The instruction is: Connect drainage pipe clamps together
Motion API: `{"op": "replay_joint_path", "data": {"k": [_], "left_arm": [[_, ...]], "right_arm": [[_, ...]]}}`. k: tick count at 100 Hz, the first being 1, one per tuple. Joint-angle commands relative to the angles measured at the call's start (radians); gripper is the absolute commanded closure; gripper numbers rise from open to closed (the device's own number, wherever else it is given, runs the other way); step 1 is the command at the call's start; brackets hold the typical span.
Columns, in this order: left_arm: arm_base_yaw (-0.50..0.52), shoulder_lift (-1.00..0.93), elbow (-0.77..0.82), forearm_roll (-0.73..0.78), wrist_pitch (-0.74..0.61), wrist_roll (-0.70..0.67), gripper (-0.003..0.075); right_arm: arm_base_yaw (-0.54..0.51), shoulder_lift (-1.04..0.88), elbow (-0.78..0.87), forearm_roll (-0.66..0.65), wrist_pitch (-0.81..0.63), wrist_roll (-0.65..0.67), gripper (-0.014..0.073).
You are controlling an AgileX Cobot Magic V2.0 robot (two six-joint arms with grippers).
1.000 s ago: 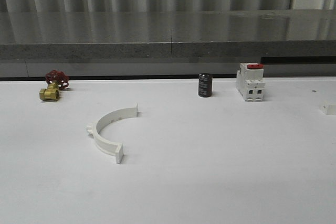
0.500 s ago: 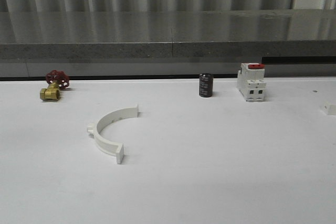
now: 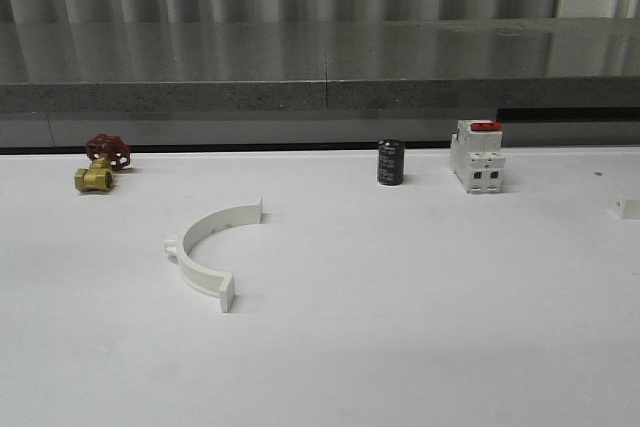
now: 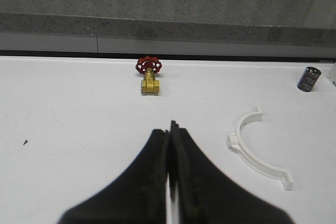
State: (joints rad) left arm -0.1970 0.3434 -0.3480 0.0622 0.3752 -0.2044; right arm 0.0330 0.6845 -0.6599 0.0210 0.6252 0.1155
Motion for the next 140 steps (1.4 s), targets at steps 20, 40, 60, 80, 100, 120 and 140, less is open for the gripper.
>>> {"op": "replay_joint_path", "data": {"k": [20,40,60,80,100,120,140], "left_arm": [[0.001,0.006,-0.025,0.002,-0.081,0.001,0.0741],[0.001,0.006,-0.025,0.002,-0.081,0.001,0.0741],[0.001,0.006,-0.025,0.002,-0.081,0.001,0.0741],[0.001,0.006,-0.025,0.002,-0.081,0.001,0.0741],[0.001,0.006,-0.025,0.002,-0.078,0.001,0.0741],[0.001,0.006,-0.025,0.002,-0.078,0.001,0.0741],[0.001,0.006,-0.025,0.002,-0.078,0.001,0.0741]], "right_arm": [[0.002,0.174,-0.061,-0.009,-0.023,-0.002,0.0571],[0.002,0.190,-0.060,-0.009,0.036,-0.002,0.0173],[0.002,0.197,-0.098,0.018,0.035,-0.002,0.0030],[-0.050,0.333,-0.270,0.018,0.137,-0.005,0.0030],[-0.165,0.511,-0.387,0.019,0.139,-0.083,0.0030],[-0.215,0.705,-0.466,0.021,0.136,-0.211,0.0030],[-0.253,0.862,-0.491,0.063,0.099,-0.286,0.0030]]}}
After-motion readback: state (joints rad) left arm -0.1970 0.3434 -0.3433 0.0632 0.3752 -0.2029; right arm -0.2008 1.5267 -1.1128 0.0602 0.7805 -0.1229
